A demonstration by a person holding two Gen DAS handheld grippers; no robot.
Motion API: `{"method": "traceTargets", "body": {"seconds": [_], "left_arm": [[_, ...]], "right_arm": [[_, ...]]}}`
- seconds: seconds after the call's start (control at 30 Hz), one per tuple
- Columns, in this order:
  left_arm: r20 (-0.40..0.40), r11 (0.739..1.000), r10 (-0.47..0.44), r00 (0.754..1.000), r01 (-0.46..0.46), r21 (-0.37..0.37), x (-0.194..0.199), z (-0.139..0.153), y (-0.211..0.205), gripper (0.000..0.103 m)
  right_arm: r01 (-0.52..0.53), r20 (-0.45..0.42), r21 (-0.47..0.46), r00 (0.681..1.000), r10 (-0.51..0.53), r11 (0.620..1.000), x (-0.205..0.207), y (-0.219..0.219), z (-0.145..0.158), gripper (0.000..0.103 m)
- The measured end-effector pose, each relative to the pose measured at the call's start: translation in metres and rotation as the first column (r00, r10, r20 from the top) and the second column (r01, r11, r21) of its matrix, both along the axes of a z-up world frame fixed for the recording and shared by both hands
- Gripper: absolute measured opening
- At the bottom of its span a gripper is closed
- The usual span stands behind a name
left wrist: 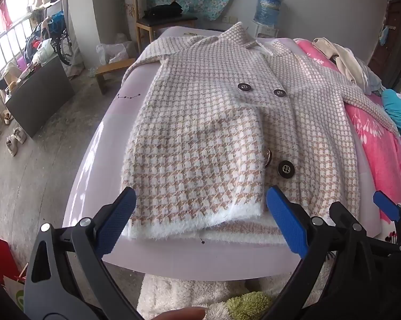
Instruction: Fold large clothes
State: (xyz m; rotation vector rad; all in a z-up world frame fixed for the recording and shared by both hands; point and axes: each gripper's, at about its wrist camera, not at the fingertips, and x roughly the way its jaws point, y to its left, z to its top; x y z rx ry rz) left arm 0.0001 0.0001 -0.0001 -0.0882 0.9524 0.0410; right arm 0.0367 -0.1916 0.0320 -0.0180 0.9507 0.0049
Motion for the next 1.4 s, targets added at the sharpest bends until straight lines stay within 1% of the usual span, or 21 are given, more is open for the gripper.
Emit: {"method": "traceTargets", "body": {"seconds": [0.5,1.4], "left_arm": [[-0.004,1.000,-0.001,1.000,0.001,-0.002,-0.0001,-0.0001,0.0002,0.095],[-0.005,1.000,0.000,1.000,0.000,0.001,-0.0004,-0.0004,0.0004,0.095]], "right_arm": [[0.007,-0.001,0.004,1.000,-0.007,1.000,0.0017,-0.0014,0.0039,0.098],[0.007,0.001,-0.003,1.000,-0.007,1.000,-0.0005,-0.0020,0.0017,0.098]]}}
